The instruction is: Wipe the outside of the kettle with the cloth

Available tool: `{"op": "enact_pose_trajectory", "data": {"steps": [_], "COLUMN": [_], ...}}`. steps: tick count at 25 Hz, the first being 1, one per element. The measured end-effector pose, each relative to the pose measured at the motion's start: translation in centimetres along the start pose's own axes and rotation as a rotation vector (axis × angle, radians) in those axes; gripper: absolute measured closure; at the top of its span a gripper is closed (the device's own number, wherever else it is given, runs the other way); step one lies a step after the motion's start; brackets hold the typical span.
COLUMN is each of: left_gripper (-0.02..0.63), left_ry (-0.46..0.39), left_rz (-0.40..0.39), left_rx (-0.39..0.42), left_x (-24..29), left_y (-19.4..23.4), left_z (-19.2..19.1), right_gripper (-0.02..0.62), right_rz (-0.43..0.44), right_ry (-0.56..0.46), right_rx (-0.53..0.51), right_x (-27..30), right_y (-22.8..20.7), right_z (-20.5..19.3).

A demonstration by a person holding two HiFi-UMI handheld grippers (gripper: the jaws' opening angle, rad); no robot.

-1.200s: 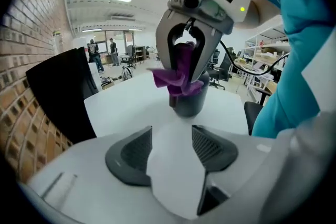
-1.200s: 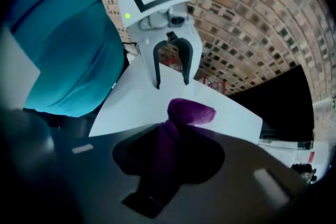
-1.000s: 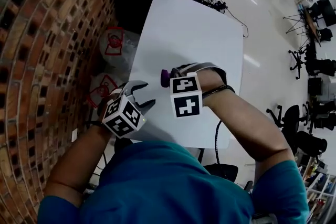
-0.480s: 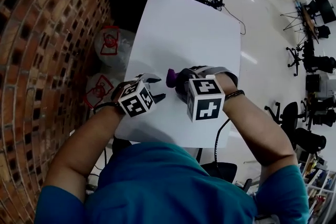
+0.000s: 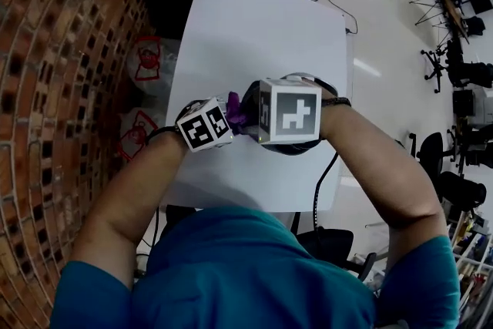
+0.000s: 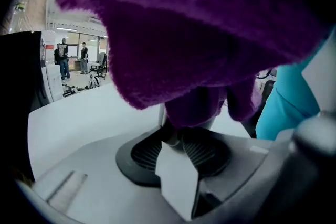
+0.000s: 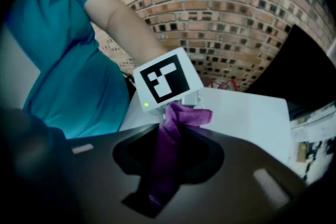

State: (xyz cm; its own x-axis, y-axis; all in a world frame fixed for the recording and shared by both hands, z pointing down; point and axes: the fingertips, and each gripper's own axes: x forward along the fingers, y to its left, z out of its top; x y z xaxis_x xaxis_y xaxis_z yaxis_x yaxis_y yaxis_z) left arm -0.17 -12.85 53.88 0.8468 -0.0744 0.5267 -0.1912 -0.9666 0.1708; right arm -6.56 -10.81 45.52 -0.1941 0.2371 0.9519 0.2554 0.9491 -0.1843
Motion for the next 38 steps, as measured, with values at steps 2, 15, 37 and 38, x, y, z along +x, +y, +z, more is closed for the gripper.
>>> {"op": "enact_pose_trajectory", "data": {"steps": [2, 15, 37, 38], "left_gripper": [0.476, 0.469, 0.468, 0.468], "left_ry": [-0.013, 0.002, 0.05, 0.053], "left_rz": [0.014, 0.044, 0.029, 0.035], "left_rx": [-0.026, -0.116, 0.027, 0.018], "left_x": [0.0, -0.2, -0.2, -0.2], "left_y": [0.0, -0.5, 1.5, 1.5], "left_z": [0.1, 0.1, 2.3, 2.3], "right_gripper": [0.491, 0.491, 0.492, 0.491], "right_rz": [0.11, 0.034, 0.062, 0.052], "right_ry": [-0.039, -0.529, -0.889, -0.91], "right_rx": [0.113, 0.401, 0.691, 0.713], "right_x": [-0.1, -5.8, -7.6, -8.0], "right_y": [-0.8, -2.8, -5.5, -5.4], "right_z": [-0.2, -2.8, -9.2, -10.0]}}
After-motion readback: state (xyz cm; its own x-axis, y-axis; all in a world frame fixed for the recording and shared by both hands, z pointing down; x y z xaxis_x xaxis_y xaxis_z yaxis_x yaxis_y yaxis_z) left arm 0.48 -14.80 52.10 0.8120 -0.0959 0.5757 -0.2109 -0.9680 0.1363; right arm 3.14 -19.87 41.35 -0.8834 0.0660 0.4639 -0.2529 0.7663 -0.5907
